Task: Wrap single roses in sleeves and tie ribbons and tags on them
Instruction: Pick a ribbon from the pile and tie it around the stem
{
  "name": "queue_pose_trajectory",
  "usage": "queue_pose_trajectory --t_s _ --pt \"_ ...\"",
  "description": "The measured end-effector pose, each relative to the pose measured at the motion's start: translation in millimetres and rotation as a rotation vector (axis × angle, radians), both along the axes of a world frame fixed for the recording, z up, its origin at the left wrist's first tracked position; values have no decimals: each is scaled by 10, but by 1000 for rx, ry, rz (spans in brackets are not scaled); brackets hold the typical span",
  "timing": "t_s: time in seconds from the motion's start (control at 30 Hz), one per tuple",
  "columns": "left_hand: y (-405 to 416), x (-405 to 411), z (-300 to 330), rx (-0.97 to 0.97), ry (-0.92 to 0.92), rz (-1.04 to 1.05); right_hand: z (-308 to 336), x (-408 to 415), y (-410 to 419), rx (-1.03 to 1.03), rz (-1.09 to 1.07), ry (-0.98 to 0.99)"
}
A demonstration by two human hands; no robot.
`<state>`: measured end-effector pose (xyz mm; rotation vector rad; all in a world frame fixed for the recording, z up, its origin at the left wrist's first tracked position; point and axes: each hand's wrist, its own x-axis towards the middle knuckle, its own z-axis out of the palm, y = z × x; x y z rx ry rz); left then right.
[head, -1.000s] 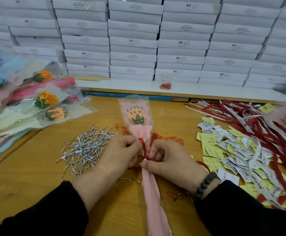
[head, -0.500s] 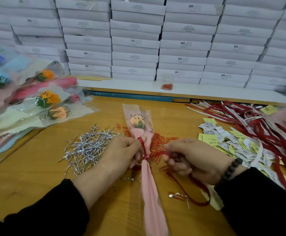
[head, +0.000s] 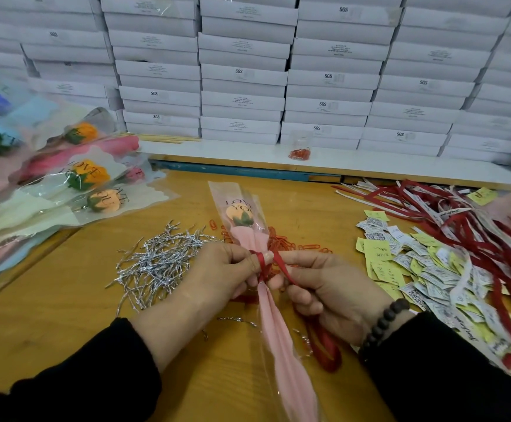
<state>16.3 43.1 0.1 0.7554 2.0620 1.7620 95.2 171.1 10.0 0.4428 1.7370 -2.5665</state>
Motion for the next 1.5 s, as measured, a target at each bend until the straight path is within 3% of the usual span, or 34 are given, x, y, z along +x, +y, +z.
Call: queue_pose_trajectory --t_s 0.33,0.53,0.7,0.93,1.07,1.33,1.5 --pt "18 16 11 -12 7 -38 -86 -13 -64 146 -152 47" --pt "6 9 10 -40 47 -68 -134 8 -77 579 -129 186" --pt "-37 -3 35 -1 3 -124 -192 1 -87 784 -112 313" --pt "-92 31 133 88 -157 -287 -158 18 -30 899 -38 411" --pt "-121 56 177 42 -173 -358 -113 33 4 941 54 392" --pt "-87 15 97 -121 -80 -205 -122 -6 -2 953 -7 321" --pt "-75 11 102 -148 -27 -167 -103 4 9 842 -15 262"
